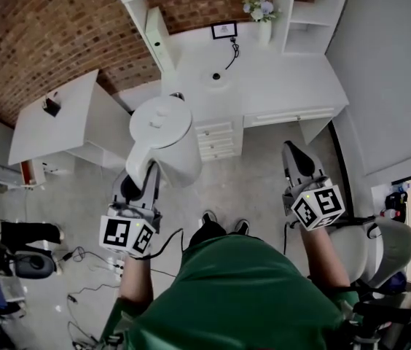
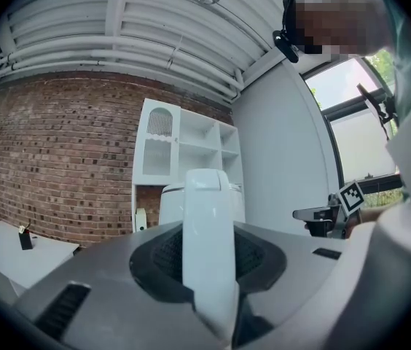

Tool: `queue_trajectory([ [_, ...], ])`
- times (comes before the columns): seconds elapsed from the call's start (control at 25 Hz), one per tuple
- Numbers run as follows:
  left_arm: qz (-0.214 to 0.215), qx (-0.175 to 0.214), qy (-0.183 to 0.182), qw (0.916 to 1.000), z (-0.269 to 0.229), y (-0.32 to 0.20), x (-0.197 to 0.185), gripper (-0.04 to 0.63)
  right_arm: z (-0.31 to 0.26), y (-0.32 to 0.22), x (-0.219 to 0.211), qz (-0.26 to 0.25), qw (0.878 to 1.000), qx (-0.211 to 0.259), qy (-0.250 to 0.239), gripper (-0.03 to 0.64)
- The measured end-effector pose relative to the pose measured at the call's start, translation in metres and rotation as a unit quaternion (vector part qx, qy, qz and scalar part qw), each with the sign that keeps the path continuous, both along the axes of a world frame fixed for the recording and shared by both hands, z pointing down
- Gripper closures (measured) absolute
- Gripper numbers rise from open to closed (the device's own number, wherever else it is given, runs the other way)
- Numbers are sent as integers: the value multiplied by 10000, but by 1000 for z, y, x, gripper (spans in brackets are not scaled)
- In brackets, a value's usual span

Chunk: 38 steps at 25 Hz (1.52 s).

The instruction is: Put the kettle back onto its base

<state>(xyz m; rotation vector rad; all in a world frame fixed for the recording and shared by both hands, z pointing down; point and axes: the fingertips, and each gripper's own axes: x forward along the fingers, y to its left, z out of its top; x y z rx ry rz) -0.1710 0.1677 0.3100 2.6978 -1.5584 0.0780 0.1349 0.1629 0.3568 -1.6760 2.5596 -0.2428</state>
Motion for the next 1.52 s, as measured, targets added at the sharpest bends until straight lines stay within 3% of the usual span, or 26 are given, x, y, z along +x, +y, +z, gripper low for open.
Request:
queue_trajectory([
  [0.4, 127, -32, 6, 9999, 7, -65, 21, 477, 14, -42, 30, 275, 9995, -180, -8, 604],
  [0.72, 315, -71, 197, 9993, 16, -153, 36, 477, 22, -106, 52, 610, 9976, -322, 99, 604],
  [0.88, 386, -42, 201, 9990, 15, -200, 37, 477, 21, -146, 52, 696, 9967, -387, 130, 604],
  [1.16, 344, 147, -131, 9992, 26, -272, 38, 477, 23, -212, 45, 778, 9955, -490, 223, 604],
  [1.52, 455, 92, -144, 9988, 56, -353, 40, 477, 34, -282, 22, 776, 9947, -611, 286, 604],
])
